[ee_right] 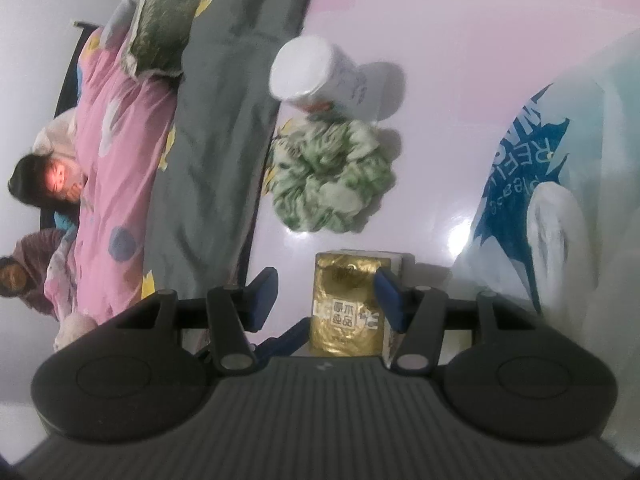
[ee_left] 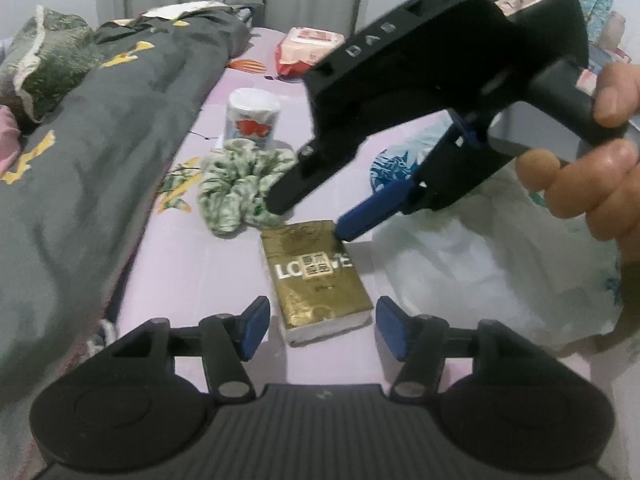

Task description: Organize soft objects

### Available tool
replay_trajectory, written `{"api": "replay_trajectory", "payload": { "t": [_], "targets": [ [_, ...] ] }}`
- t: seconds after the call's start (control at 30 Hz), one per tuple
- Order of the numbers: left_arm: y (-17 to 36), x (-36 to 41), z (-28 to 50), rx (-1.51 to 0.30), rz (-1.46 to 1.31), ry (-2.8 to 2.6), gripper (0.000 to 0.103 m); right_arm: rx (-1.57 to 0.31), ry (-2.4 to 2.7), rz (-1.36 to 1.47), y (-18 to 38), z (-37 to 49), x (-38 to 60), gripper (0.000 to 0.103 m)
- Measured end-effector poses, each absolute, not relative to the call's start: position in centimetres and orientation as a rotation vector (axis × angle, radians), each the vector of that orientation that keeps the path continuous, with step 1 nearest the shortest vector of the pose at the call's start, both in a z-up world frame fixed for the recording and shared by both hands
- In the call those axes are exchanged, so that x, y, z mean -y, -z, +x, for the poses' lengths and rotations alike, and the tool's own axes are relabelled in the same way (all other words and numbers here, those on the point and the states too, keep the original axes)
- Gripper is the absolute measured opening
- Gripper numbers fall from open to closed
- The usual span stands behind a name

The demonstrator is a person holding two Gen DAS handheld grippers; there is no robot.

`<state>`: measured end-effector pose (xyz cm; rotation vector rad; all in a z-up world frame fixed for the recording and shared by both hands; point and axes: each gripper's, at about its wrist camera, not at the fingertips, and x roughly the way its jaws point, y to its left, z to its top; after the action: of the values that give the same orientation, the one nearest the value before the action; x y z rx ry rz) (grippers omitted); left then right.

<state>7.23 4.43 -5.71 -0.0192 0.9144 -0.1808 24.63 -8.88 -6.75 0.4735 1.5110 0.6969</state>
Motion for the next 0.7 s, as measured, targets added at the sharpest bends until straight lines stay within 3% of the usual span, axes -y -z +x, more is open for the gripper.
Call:
{"api": "replay_trajectory", "payload": {
  "t": [0.37, 0.6, 0.7],
  "targets": [
    [5.8, -5.3, 9.6, -0.911, -0.039, 0.182, 0.061, -1.530, -0.637, 0.317, 6.2, 24.4, 7.1, 0.054],
    [3.9, -7.0, 11.0, -0.829, -0.042, 0.137, 0.061, -1.336, -0.654, 0.301, 0.8, 27.4, 6.8, 0.054],
    [4.0, -7.1, 11.9, -0.830, -0.052, 0.126, 0.061, -1.286, -0.661, 0.217, -0.2, 29.5, 4.9, 0.062]
  ]
}}
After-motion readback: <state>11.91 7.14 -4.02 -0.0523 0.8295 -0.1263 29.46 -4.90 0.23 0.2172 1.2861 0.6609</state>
